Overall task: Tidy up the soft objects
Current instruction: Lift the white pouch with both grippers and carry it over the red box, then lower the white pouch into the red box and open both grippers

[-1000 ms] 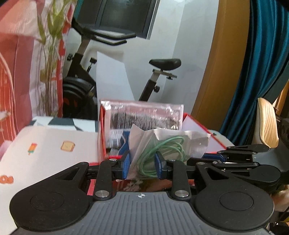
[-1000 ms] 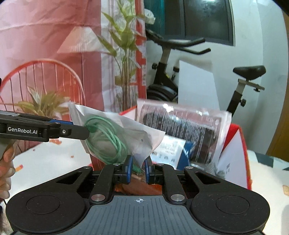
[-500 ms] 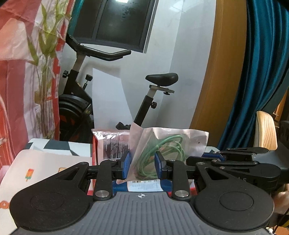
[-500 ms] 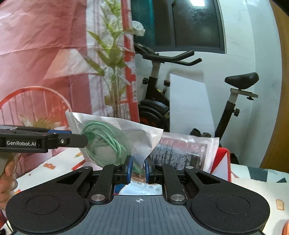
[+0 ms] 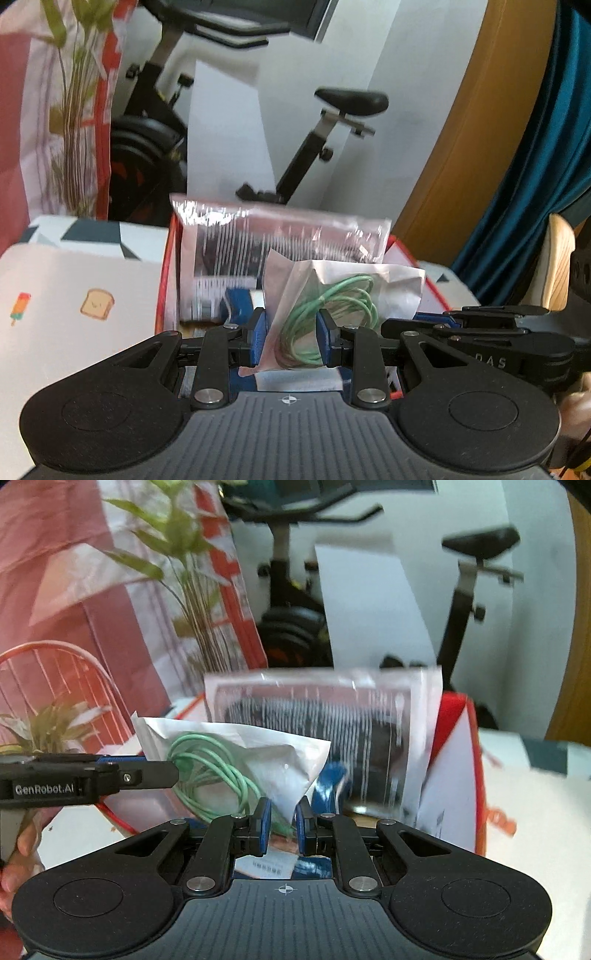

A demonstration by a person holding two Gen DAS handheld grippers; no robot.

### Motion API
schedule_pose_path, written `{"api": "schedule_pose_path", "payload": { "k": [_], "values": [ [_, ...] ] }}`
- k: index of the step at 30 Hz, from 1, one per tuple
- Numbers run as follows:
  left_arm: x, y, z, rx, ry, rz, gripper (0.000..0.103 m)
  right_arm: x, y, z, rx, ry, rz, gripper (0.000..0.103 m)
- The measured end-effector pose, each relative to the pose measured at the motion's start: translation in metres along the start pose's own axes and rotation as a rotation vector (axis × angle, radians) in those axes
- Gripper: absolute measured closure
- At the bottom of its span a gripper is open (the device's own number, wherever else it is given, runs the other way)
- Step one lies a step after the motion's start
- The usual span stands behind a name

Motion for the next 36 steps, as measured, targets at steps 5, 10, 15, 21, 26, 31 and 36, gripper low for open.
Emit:
{"api": "schedule_pose_path", "payload": {
  "k": [5, 10, 15, 21, 26, 31, 36],
  "values": [
    [-0.007, -0.001, 0.010, 0.018, -0.052, 0.020, 0.072, -0.006, 0.009, 0.014, -0.001, -0.066, 0.065, 0.089],
    [-0.008, -0.001, 0.016, 0.023, -0.071, 0.029, 0.072, -0.011, 0.017, 0.021, -0.007, -0.099, 0.106, 0.088],
    [-0.010, 0.003, 0.023, 0.038, -0.091, 0.063, 0.071, -0.014, 0.021, 0.027, -0.024, -0.117, 0.124, 0.087],
    [-0.007, 0.004, 0.018, 0.056, -0.054, 0.082, 0.070, -0.012, 0.024, 0.031, -0.072, -0.118, 0.121, 0.083],
    [-0.004, 0.012, 0.010, 0.076, -0.018, 0.125, 0.070, -0.008, 0.016, 0.023, -0.157, -0.057, 0.012, 0.081],
    [0.000, 0.020, -0.006, 0.099, 0.019, 0.161, 0.070, -0.002, 0.006, 0.004, -0.164, 0.017, -0.054, 0.080],
    [0.002, 0.030, -0.028, 0.137, 0.064, 0.188, 0.069, 0.003, -0.009, -0.017, -0.170, 0.075, -0.120, 0.061]
  ]
}}
Point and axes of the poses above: each gripper's, at about its wrist camera, not at the fingertips, and z roughly the way its jaws point, y to its right, x to its top, the point moved 2 cm from there along z, roughly the way its jaws point, and after that the axes turned 11 degrees about y, right-handed, at the moved point
